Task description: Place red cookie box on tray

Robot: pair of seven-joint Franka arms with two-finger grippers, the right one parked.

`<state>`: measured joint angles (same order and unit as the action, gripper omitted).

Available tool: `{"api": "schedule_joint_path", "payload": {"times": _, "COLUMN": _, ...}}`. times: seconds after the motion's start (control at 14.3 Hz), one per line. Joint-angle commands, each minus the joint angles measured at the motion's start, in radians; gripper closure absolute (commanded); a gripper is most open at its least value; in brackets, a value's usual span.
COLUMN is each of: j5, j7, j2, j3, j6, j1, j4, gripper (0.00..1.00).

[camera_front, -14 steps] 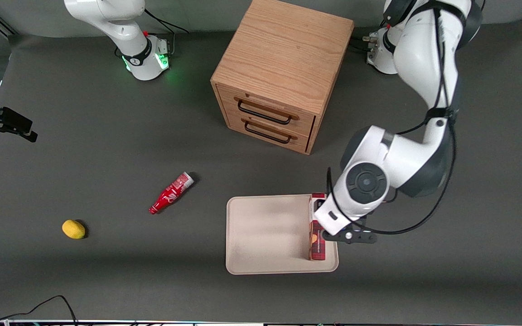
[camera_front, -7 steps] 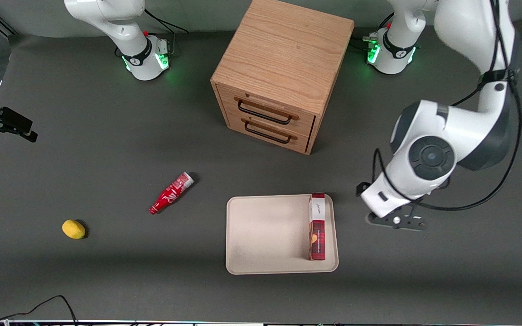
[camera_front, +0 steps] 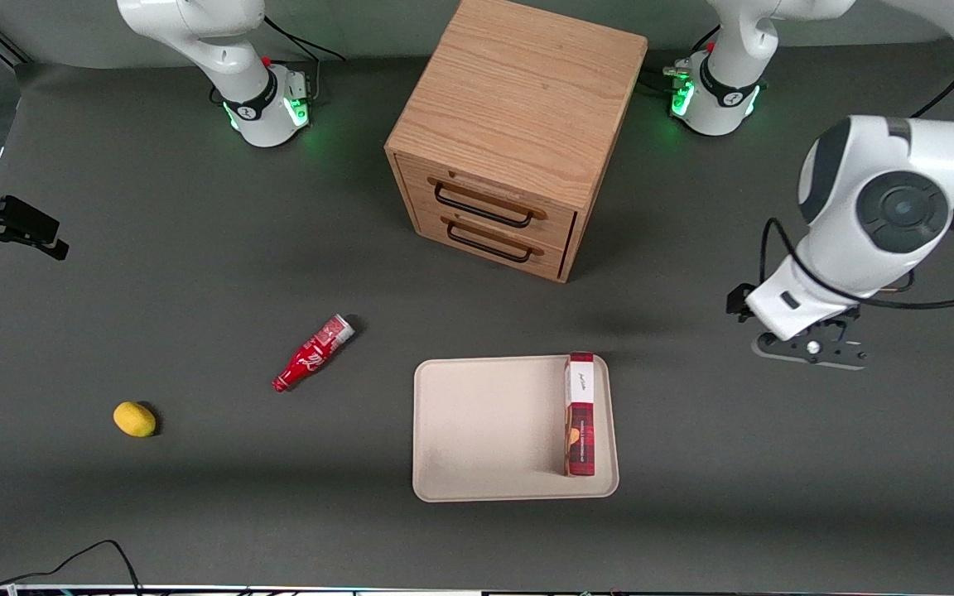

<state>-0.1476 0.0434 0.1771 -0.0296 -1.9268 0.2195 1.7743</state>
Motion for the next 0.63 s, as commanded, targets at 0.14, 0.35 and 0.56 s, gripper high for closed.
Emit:
{"api": "schedule_joint_path", "payload": {"times": 0.14, "j5": 0.023, "j7": -0.147, "j2": -0.174, "j3": -0.104, "j6": -0.118, "j1": -0.002, "j4": 0.227, "gripper": 0.0}}
{"api": "schedule_joint_path", "payload": {"times": 0.35, "j5": 0.045, "j7": -0.224, "j2": -0.238, "j3": -0.147, "j6": 0.029, "j1": 0.0, "j4": 0.186, "gripper": 0.0}}
{"api": "schedule_joint_path", "payload": {"times": 0.56, "j5": 0.066, "j7": -0.227, "j2": -0.24, "j3": -0.147, "j6": 0.237, "j1": 0.003, "j4": 0.045, "gripper": 0.0}}
